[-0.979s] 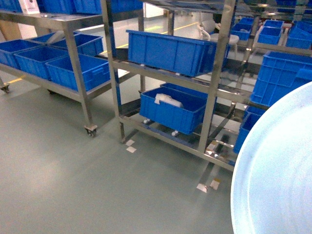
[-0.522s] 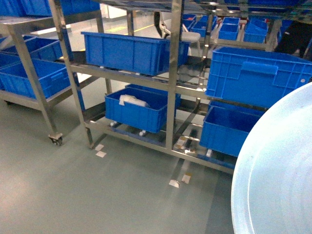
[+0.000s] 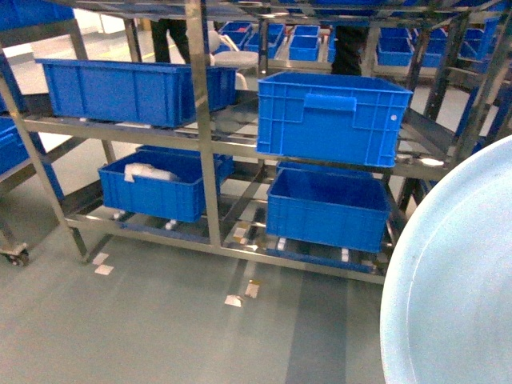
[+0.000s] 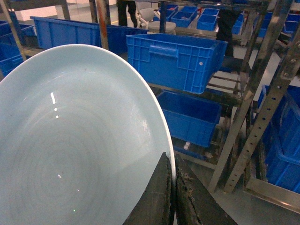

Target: Place blue tray on left shelf second layer neatly

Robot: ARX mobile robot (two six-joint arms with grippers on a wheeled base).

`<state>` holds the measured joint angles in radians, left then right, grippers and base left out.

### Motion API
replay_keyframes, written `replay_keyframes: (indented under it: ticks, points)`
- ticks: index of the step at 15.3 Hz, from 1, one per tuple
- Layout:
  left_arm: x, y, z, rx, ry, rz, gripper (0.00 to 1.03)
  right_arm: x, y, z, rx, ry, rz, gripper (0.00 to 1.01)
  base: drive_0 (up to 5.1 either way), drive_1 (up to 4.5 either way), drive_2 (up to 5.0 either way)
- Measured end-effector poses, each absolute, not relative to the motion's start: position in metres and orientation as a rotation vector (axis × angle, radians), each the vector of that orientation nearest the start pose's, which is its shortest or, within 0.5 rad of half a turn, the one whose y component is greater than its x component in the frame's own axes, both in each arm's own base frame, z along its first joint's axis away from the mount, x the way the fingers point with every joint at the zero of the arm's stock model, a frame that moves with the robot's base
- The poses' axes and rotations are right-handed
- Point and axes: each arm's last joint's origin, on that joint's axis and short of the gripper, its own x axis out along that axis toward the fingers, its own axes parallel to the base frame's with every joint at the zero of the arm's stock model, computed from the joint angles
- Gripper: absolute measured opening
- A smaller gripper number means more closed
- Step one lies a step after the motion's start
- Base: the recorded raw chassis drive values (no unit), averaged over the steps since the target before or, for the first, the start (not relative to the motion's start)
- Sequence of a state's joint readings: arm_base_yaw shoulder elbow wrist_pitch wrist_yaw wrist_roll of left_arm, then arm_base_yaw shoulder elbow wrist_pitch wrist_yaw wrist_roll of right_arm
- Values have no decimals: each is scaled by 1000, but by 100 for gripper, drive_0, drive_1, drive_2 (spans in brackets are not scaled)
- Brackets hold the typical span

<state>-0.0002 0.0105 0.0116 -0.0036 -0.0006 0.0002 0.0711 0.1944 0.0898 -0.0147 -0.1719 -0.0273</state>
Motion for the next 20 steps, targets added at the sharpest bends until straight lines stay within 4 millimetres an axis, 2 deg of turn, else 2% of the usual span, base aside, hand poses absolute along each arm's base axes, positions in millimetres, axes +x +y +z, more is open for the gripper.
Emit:
replay_keyframes:
  ticks: [20]
  points:
    - [98,0,166,0,2,0,98,106,13,177,-21,116,245,2,-156,-156,-156]
